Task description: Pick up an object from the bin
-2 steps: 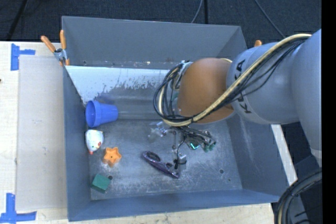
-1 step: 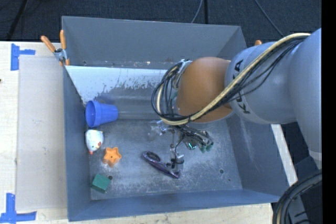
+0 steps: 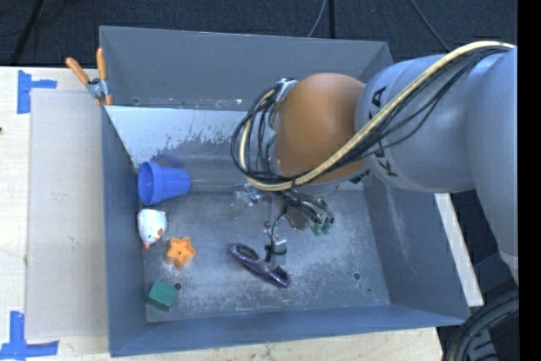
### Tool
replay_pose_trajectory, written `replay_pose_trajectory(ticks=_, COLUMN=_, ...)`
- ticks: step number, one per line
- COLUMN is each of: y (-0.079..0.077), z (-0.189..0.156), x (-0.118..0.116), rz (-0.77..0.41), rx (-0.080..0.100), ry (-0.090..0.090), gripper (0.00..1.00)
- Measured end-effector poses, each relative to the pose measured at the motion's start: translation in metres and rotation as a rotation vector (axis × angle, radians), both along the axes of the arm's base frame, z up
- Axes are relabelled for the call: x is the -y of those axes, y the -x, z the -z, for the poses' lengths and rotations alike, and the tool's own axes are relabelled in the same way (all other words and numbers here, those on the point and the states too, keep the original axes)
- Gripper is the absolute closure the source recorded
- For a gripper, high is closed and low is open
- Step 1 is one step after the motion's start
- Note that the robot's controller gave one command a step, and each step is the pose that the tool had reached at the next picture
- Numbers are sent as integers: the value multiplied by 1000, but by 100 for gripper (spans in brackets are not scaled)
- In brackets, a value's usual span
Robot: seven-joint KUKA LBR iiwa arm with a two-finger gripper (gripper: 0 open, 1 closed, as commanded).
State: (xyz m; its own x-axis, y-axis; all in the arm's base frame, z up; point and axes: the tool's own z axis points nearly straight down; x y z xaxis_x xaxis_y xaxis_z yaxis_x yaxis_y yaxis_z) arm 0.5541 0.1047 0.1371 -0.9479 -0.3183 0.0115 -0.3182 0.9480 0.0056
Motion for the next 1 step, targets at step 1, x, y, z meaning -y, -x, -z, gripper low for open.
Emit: replay_pose_trajectory(ticks=1, y=1, z=-16, x=2, rz=-275, rx=15, ry=-6, gripper=0)
